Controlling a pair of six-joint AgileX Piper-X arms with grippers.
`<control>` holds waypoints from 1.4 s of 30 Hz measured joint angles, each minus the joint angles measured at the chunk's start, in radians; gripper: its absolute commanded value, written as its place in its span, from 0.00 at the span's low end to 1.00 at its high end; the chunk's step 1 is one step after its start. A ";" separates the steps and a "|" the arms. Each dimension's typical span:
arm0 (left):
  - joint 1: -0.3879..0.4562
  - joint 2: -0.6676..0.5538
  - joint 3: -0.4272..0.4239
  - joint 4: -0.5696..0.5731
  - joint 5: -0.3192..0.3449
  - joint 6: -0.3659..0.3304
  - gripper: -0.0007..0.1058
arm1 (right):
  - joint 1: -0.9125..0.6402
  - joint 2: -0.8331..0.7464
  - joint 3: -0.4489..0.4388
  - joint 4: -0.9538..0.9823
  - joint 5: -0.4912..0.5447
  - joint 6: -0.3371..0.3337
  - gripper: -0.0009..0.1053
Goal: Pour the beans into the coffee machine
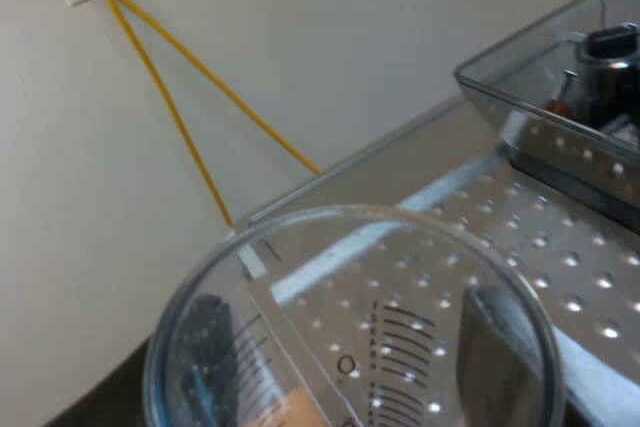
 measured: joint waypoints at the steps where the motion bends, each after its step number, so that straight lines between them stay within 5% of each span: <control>1: 0.000 0.007 -0.009 0.000 0.000 0.000 0.27 | 0.000 -0.004 0.000 0.000 0.000 0.000 0.59; 11: -0.057 0.083 -0.100 -0.001 -0.032 0.041 0.27 | 0.000 -0.026 0.000 0.051 0.008 0.000 0.59; 27: -0.092 0.119 -0.107 -0.021 -0.083 0.116 0.27 | 0.000 -0.043 0.000 0.051 0.013 0.000 0.59; 42: -0.140 0.295 -0.331 0.040 -0.133 0.132 0.27 | 0.000 -0.044 0.000 0.051 0.016 0.000 0.59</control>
